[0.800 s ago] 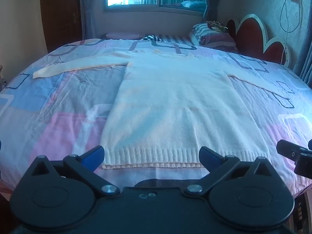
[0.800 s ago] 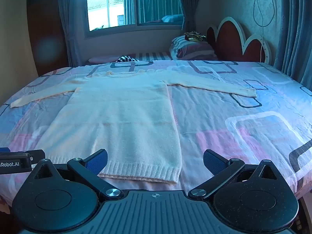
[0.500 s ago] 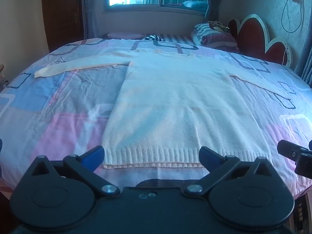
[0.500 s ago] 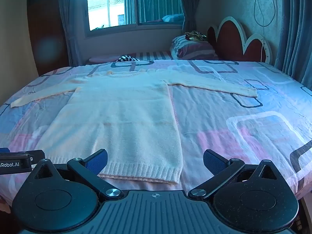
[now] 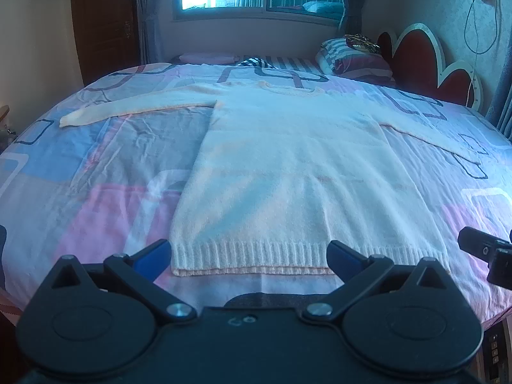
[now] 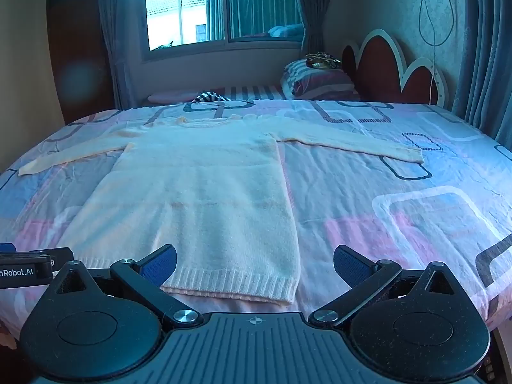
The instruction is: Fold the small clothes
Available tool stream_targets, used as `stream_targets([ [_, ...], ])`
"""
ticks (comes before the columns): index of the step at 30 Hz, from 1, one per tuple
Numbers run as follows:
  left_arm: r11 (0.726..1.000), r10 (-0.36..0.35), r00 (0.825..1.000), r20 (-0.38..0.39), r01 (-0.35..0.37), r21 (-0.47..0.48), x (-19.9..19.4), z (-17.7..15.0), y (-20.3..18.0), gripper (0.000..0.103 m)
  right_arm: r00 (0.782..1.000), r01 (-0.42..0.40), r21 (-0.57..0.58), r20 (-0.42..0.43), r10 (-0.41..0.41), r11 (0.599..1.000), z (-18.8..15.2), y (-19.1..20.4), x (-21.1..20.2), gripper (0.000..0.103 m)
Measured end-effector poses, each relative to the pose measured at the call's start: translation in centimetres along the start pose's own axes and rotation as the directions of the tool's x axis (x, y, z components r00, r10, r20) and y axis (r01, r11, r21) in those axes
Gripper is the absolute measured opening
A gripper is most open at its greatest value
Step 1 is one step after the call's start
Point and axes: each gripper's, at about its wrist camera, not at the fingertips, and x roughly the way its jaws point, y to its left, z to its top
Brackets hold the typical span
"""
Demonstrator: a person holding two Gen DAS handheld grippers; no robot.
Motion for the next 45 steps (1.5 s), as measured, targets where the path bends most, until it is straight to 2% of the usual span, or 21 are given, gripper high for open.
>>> stream_targets([
  [45, 1.0, 0.014, 1.0, -0.005, -0.014, 0.004, 0.04, -0.07, 0.17, 0.103, 1.0, 0.001, -0.001, -0.004, -0.001, 1.0, 0.0, 0.2, 0.08, 0.103],
])
